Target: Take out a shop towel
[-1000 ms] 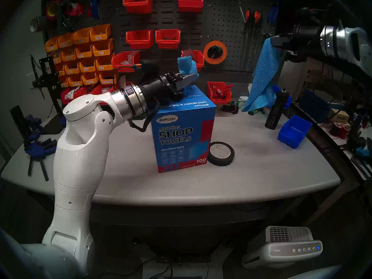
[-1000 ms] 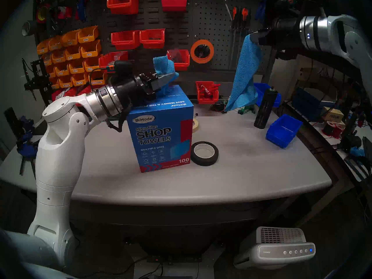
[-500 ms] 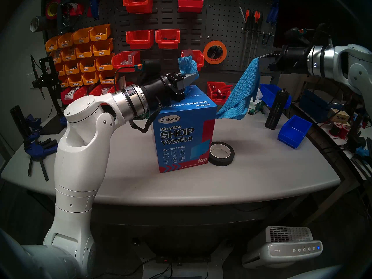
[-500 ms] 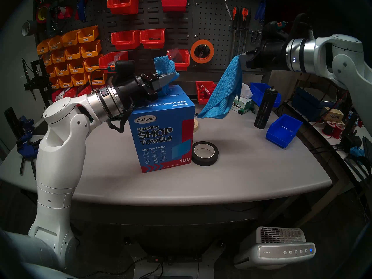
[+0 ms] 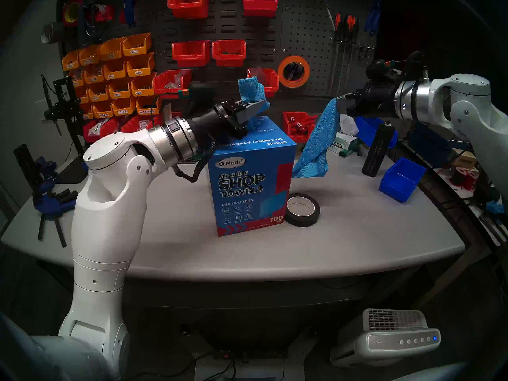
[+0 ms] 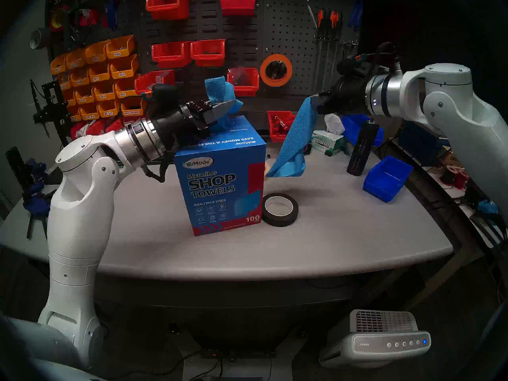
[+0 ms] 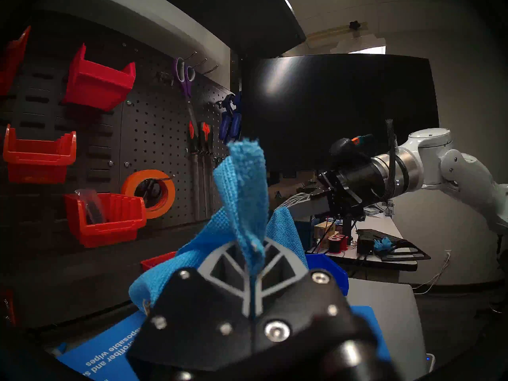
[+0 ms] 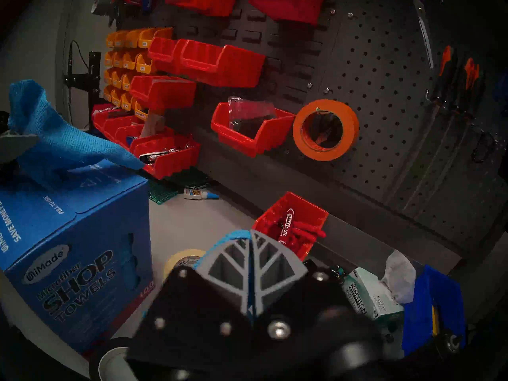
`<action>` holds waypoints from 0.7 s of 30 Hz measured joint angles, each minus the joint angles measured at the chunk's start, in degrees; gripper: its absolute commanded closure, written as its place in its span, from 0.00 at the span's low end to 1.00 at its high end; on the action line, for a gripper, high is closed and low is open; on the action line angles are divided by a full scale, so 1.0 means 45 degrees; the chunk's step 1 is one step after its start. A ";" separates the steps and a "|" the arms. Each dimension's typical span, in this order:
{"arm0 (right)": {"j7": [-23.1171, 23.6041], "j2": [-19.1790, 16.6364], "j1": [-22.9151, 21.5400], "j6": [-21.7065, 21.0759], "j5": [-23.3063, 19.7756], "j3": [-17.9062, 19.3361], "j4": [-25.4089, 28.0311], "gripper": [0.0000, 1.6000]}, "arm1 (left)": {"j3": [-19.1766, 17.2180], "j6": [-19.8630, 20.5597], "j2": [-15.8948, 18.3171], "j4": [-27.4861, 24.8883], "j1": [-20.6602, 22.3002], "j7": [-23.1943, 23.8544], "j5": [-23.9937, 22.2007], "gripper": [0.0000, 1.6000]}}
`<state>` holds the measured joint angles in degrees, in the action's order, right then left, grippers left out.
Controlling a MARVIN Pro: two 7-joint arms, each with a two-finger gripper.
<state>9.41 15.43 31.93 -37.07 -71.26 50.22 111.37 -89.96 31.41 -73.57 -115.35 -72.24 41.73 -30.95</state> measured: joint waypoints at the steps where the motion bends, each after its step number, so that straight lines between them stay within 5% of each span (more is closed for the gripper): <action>1: -0.0012 0.0066 -0.0003 -0.0025 0.0060 -0.0050 -0.0060 0.00 | -0.0012 0.0002 0.0007 0.0007 0.0000 0.0017 0.0000 1.00; 16: -0.0023 0.0565 -0.0126 -0.0458 0.0475 -0.0297 -0.0169 0.00 | -0.0043 0.0064 0.0052 -0.0003 0.0001 0.0096 0.0010 1.00; 21: 0.0392 0.0692 -0.0543 -0.1430 0.0414 -0.0305 -0.0180 0.00 | -0.0036 0.0084 0.0052 -0.0029 -0.0009 0.0096 0.0017 1.00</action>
<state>11.18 18.55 29.49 -43.51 -69.40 48.85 110.56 -90.12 31.79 -73.34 -115.48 -72.28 42.16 -30.87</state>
